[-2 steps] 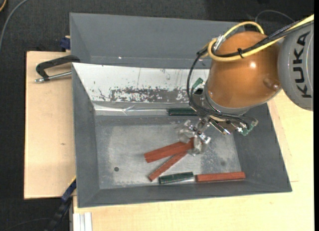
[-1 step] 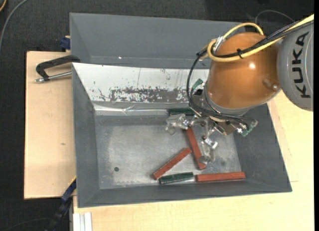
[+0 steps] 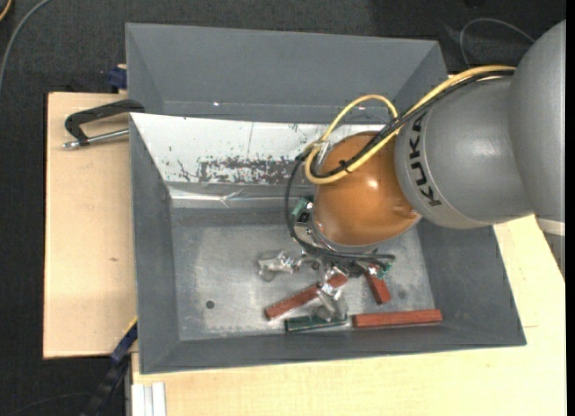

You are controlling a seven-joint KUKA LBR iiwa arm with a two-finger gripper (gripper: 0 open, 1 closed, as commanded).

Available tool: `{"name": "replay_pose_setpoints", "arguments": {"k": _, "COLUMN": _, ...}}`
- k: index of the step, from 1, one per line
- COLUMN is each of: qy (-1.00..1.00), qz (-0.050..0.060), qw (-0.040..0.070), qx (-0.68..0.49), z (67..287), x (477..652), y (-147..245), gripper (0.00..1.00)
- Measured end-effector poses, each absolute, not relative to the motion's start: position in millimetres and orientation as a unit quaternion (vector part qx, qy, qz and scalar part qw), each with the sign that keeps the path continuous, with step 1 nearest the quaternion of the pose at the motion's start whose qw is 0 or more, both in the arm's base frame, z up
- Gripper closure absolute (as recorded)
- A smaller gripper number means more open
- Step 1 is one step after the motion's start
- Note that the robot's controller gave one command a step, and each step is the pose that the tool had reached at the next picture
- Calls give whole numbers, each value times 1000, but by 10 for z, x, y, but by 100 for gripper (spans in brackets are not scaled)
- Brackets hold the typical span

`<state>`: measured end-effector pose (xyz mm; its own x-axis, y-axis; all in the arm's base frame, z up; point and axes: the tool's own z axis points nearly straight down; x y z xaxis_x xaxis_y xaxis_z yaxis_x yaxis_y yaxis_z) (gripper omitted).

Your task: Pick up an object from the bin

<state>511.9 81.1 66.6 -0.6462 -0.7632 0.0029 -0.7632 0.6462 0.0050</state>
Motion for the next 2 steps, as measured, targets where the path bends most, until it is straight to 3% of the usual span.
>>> {"name": "replay_pose_setpoints", "arguments": {"k": 1, "qy": -907, "qz": -1, "qw": -1, "qx": 421, "z": 705, "x": 5133, "y": 811, "gripper": 100}}
{"name": "replay_pose_setpoints", "arguments": {"k": 2, "qy": -844, "qz": 1, "qw": -6, "qx": 537, "z": 2099, "x": 5023, "y": 1168, "gripper": 100}}
